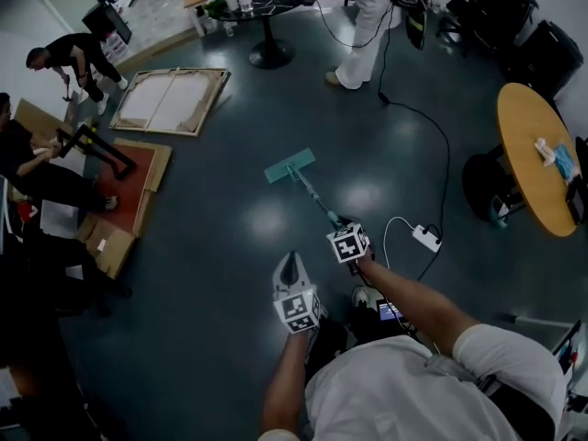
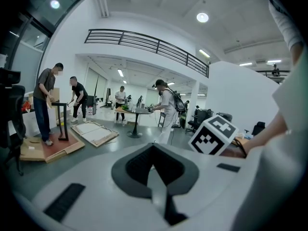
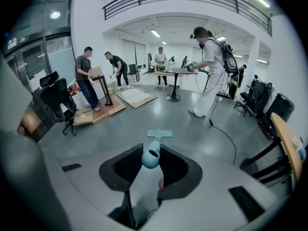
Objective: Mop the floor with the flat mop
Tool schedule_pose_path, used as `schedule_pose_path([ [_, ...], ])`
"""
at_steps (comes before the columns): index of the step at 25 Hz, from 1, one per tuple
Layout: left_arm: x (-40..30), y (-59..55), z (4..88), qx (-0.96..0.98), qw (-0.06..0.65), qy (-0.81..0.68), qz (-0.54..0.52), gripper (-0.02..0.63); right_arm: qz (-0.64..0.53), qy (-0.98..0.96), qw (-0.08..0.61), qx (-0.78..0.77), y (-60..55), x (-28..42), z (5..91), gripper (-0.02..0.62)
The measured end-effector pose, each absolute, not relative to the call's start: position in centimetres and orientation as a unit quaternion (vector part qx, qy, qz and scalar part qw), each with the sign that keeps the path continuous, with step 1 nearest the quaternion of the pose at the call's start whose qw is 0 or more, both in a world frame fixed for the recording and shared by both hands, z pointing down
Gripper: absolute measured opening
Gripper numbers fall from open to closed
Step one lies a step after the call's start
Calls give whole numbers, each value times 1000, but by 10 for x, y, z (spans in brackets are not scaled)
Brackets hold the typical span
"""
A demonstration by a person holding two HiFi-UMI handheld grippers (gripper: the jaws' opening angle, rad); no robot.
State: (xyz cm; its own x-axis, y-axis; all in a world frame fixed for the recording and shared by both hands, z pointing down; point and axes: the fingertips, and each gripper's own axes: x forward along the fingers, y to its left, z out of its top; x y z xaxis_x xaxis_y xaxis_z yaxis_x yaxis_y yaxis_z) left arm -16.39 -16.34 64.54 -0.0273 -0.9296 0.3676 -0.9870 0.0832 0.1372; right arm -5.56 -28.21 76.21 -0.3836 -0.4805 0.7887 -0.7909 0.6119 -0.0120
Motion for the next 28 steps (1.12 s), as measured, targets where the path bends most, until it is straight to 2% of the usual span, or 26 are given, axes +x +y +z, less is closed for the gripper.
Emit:
schedule_pose_path([
  [16,-112,-102,637,702,206,-677,84,5,191,-811,440,335,-125,56,699,112],
  [28,-104,-67,632,703,210,-674,83,5,207,-807,438,337,-65,97,680,112],
])
